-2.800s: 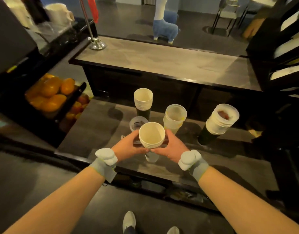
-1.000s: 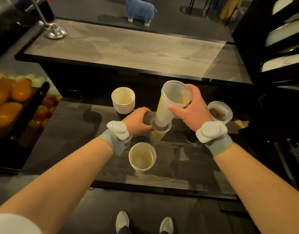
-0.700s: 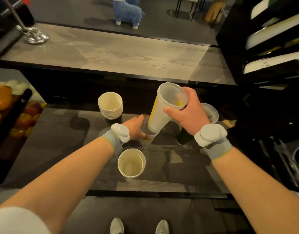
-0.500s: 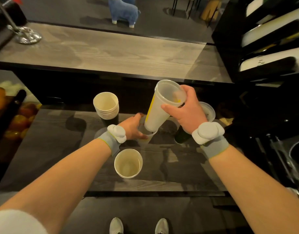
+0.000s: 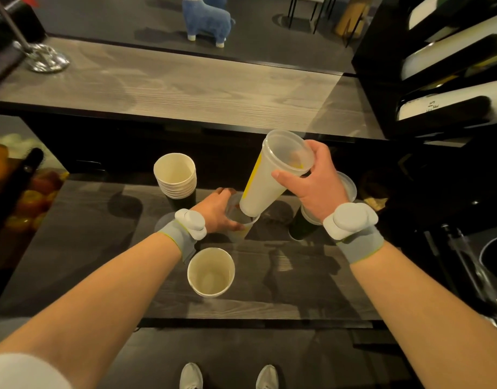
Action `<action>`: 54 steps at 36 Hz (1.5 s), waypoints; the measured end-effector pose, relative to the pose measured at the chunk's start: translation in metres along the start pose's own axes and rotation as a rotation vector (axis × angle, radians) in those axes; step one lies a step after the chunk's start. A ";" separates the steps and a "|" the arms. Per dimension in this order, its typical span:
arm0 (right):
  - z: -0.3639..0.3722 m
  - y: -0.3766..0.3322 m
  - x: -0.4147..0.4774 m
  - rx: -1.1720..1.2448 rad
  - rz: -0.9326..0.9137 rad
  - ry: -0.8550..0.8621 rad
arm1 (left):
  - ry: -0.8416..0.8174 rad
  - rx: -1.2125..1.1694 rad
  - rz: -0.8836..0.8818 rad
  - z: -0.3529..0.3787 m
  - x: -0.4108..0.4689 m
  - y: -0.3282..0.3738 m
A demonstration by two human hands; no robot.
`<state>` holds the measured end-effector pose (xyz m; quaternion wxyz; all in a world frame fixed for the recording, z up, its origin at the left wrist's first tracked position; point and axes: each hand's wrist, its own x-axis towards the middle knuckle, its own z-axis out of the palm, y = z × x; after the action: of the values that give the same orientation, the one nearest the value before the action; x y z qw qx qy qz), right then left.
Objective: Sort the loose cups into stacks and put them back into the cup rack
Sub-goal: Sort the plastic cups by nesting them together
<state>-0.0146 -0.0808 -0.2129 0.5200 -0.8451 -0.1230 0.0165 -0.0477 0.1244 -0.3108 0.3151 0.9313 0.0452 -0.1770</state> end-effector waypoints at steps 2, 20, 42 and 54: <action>-0.001 0.000 0.000 -0.006 -0.002 0.001 | 0.015 0.014 0.000 -0.001 0.001 0.000; -0.017 -0.008 0.001 -0.004 0.020 0.045 | 0.051 -0.071 0.100 -0.023 -0.011 0.006; -0.051 -0.037 0.004 0.072 -0.074 0.182 | 0.264 -0.326 0.132 -0.070 -0.023 0.004; -0.003 -0.012 -0.002 0.062 0.038 0.087 | 0.358 -0.595 0.111 -0.104 -0.043 -0.017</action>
<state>-0.0186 -0.0790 -0.2015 0.5505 -0.8306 -0.0838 -0.0068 -0.0599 0.2021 -0.2286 0.5688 0.8161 0.0986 0.0276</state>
